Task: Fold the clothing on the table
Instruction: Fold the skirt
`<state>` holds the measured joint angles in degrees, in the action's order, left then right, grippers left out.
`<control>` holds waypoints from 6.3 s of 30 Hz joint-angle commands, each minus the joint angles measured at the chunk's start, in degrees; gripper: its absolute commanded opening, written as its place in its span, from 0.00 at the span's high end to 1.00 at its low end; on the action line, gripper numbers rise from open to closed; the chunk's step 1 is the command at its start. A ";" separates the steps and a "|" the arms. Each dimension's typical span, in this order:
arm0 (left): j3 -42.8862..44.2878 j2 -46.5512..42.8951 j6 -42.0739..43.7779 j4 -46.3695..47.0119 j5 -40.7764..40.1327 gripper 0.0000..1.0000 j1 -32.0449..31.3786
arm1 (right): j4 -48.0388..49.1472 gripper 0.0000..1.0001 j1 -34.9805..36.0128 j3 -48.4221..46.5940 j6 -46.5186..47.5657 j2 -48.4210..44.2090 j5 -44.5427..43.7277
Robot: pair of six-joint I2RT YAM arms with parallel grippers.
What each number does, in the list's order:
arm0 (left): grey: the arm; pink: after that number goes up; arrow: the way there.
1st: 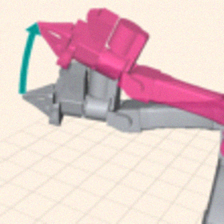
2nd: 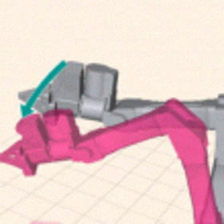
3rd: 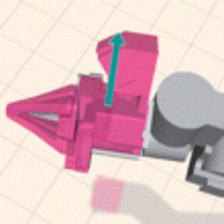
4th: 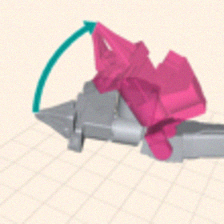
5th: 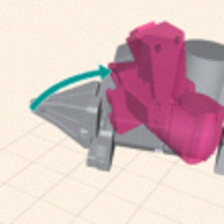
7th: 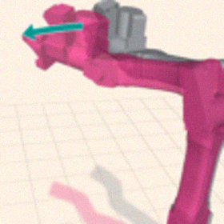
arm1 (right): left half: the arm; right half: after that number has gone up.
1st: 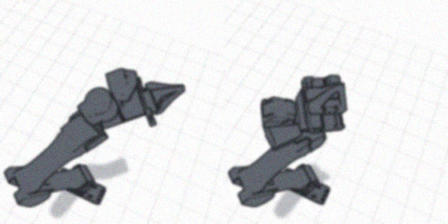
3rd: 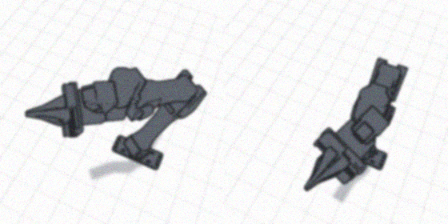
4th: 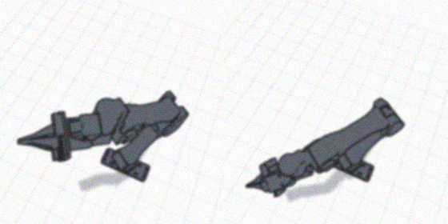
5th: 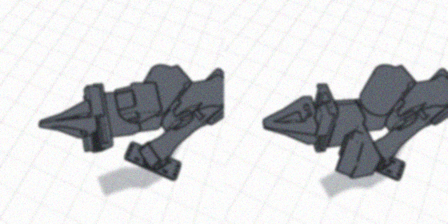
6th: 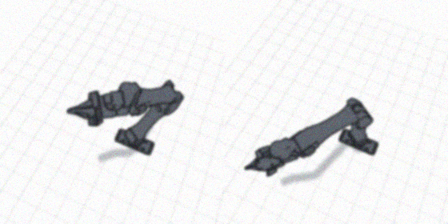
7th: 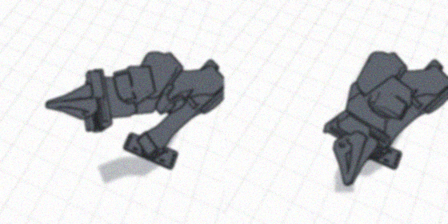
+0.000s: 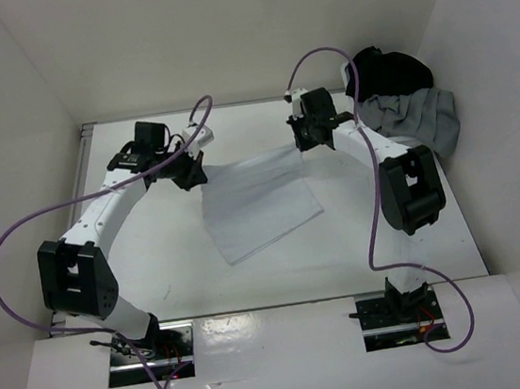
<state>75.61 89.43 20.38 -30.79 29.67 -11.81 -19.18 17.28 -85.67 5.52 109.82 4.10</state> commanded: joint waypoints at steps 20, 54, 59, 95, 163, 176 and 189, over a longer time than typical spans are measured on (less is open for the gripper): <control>-8.64 -10.41 12.84 -10.87 -5.58 1.00 -10.16 | -9.56 1.00 -1.72 9.11 21.98 -13.49 13.29; -16.74 -16.32 5.38 -5.60 -14.29 0.68 -15.52 | -11.14 0.23 -1.72 17.12 31.93 -17.90 18.13; -12.24 -9.62 2.13 -9.29 -8.94 0.67 -11.58 | -13.60 0.19 -0.59 12.28 31.31 -12.27 21.21; -15.14 -21.21 -11.94 -3.23 -15.86 0.42 8.82 | -14.66 0.12 21.83 4.19 33.42 1.53 16.38; -17.96 -27.90 -19.41 -0.77 -27.91 0.00 23.24 | -6.48 0.28 12.43 -9.61 12.06 9.44 0.56; -17.96 -26.85 -19.41 -0.77 -27.39 0.00 23.24 | -7.01 0.36 12.43 -13.64 15.14 15.06 6.45; -17.96 -25.79 -19.41 -0.77 -26.86 0.00 23.24 | -8.59 0.46 11.90 -16.90 17.77 19.20 10.57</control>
<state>57.32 63.20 1.23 -32.14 1.83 11.16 -27.35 29.26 -99.61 22.04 127.96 12.69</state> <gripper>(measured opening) 1.000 0.551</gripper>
